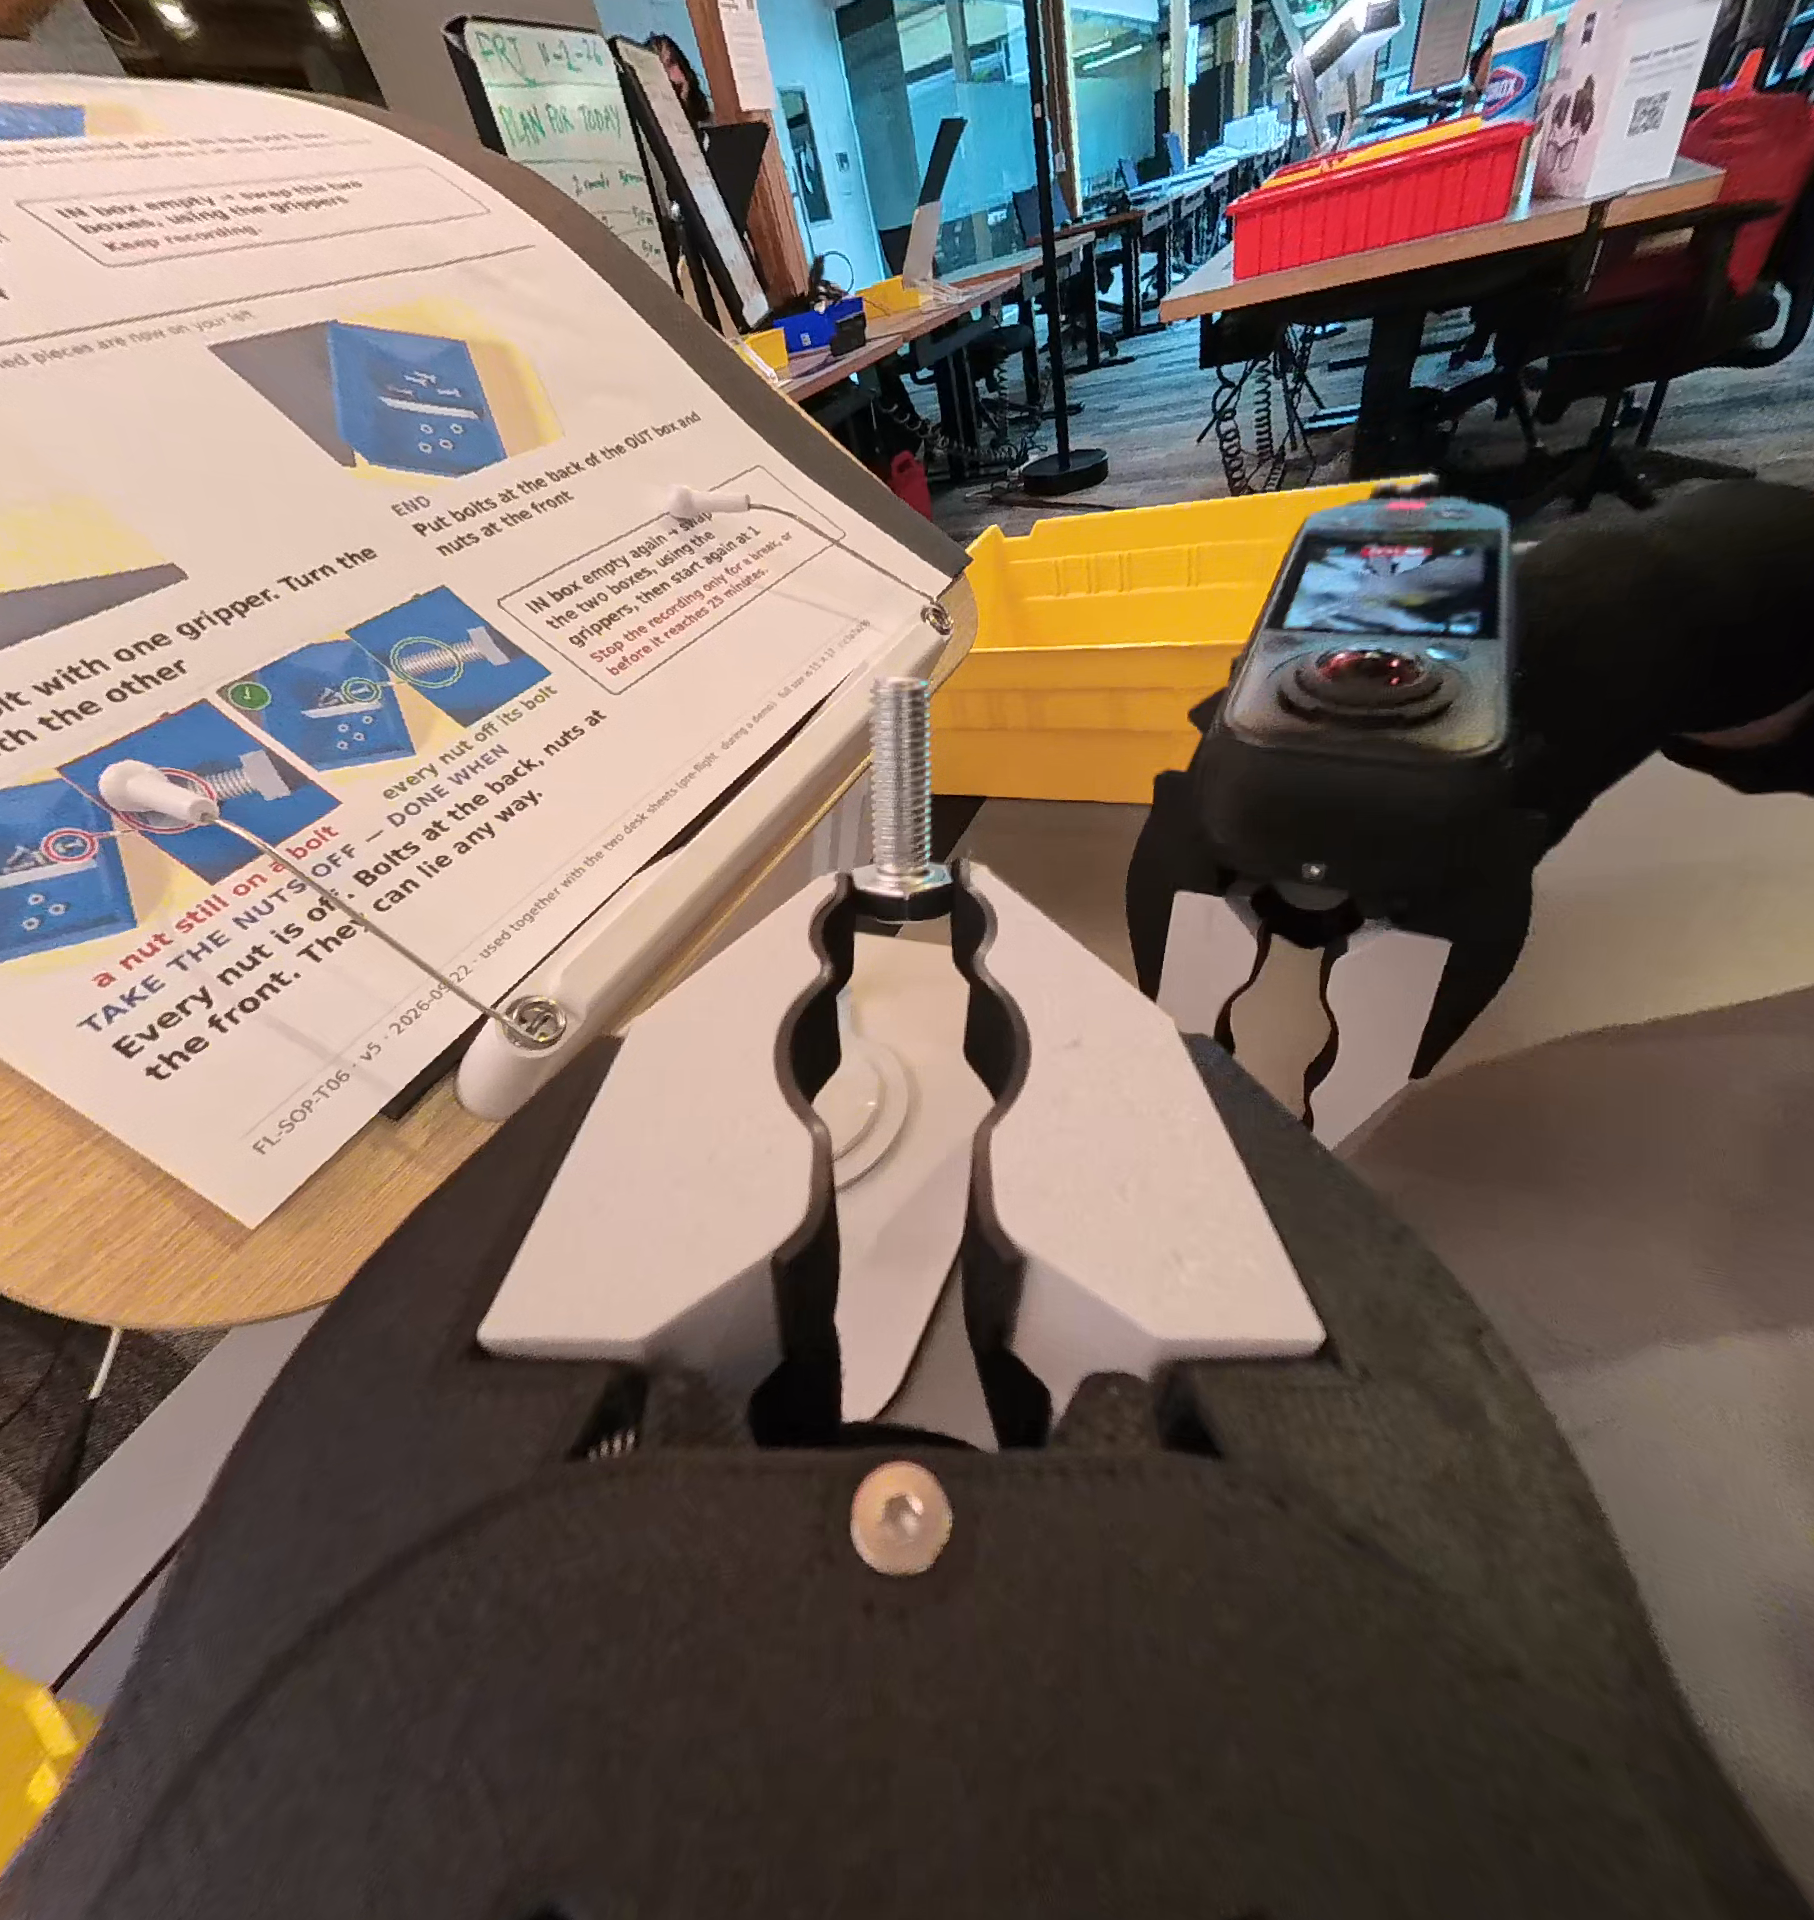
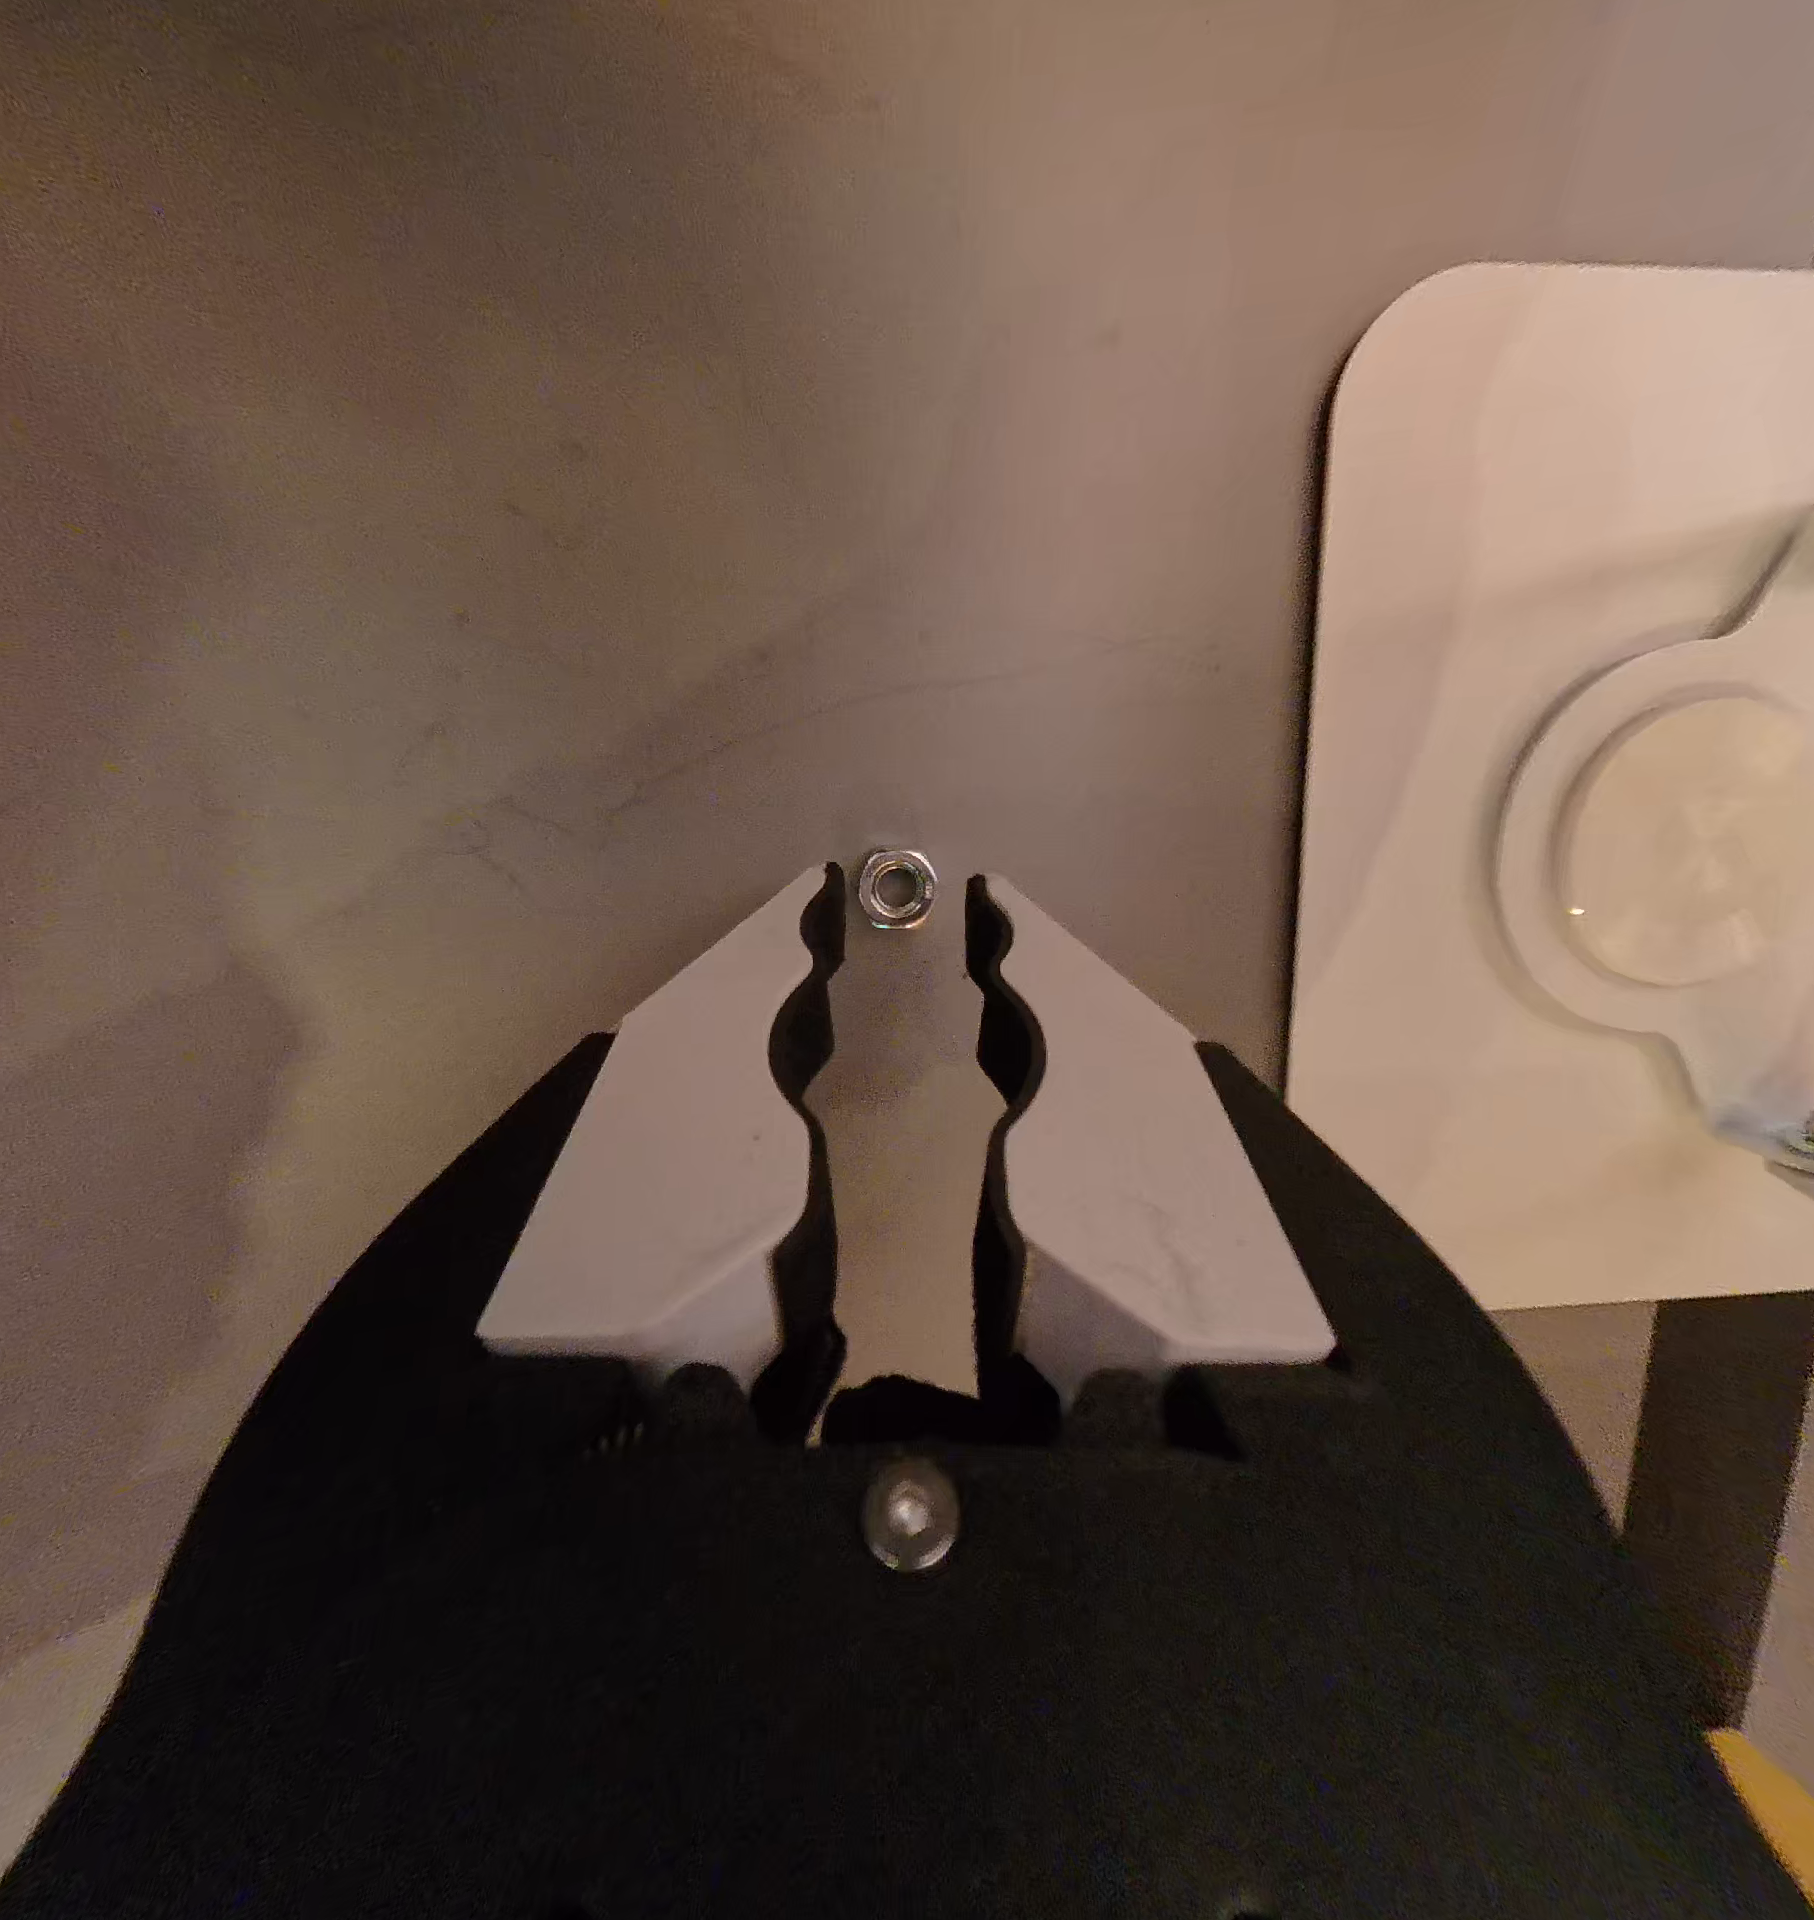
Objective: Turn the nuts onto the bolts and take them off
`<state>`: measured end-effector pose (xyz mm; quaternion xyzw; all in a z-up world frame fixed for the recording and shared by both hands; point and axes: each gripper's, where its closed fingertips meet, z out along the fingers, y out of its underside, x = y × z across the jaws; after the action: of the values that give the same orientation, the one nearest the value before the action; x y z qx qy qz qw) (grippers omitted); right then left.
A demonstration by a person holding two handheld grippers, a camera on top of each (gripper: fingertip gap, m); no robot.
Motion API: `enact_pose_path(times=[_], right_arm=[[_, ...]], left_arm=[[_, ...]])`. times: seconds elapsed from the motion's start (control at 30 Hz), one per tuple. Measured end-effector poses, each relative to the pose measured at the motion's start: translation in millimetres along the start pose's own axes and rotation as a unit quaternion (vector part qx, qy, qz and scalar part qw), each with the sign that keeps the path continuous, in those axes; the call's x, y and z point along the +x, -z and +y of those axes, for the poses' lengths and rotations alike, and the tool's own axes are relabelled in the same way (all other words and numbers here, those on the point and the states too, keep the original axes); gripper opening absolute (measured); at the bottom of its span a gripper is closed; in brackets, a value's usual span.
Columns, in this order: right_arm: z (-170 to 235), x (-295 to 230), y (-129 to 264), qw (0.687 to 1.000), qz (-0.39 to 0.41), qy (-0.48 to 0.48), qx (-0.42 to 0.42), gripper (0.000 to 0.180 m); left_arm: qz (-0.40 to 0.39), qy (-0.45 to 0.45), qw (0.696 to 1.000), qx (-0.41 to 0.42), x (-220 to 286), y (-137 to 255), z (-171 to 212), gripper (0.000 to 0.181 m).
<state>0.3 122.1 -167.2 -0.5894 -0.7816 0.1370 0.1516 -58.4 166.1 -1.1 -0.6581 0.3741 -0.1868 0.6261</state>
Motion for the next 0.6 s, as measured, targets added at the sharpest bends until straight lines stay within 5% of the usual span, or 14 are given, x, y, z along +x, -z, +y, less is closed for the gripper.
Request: enact_pose_path(times=[0.6], right_arm=[[10.3, -3.1, -16.5, 1.000, -0.013, -0.009, -0.011, 0.017]], left_arm=[[0.011, 0.011, 1.000, 0.002, 2.9, -4.0, 2.4, 0.017]])
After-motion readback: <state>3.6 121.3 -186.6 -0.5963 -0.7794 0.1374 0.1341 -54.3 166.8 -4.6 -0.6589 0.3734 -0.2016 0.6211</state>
